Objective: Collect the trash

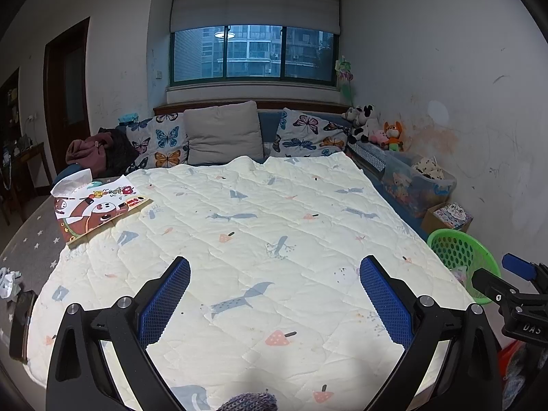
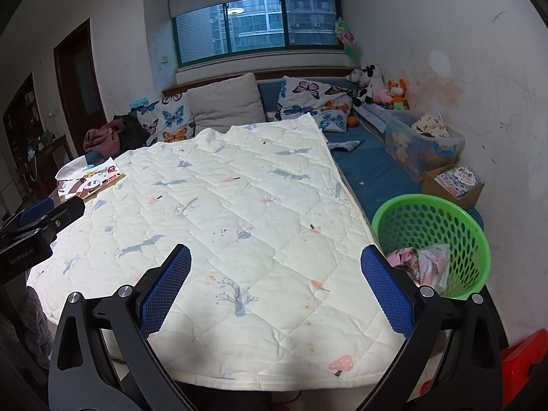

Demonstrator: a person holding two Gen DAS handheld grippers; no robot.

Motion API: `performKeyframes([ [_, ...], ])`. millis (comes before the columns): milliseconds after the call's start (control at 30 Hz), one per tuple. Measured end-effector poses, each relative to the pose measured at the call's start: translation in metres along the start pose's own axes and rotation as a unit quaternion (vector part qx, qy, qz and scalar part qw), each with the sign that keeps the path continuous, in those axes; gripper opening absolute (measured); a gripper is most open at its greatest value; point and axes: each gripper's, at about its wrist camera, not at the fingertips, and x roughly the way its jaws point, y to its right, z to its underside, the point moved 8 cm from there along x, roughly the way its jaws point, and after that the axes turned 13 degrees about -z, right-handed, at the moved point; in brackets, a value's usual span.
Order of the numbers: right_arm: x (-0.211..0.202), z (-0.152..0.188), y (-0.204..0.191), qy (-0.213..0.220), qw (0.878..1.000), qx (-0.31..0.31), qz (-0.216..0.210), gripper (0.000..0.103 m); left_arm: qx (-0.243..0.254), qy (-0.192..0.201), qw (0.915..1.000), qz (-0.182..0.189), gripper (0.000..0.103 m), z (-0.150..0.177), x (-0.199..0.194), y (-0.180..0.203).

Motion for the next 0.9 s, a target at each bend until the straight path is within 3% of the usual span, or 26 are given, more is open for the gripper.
performKeyframes([
  [900,0.0018,0.0007,-0.0019,-0.002,1.0,0.001,-0.004,0.099,-0.002,-0.007,1.0,0.003,0.096,0.0044,0.0005,0.005],
])
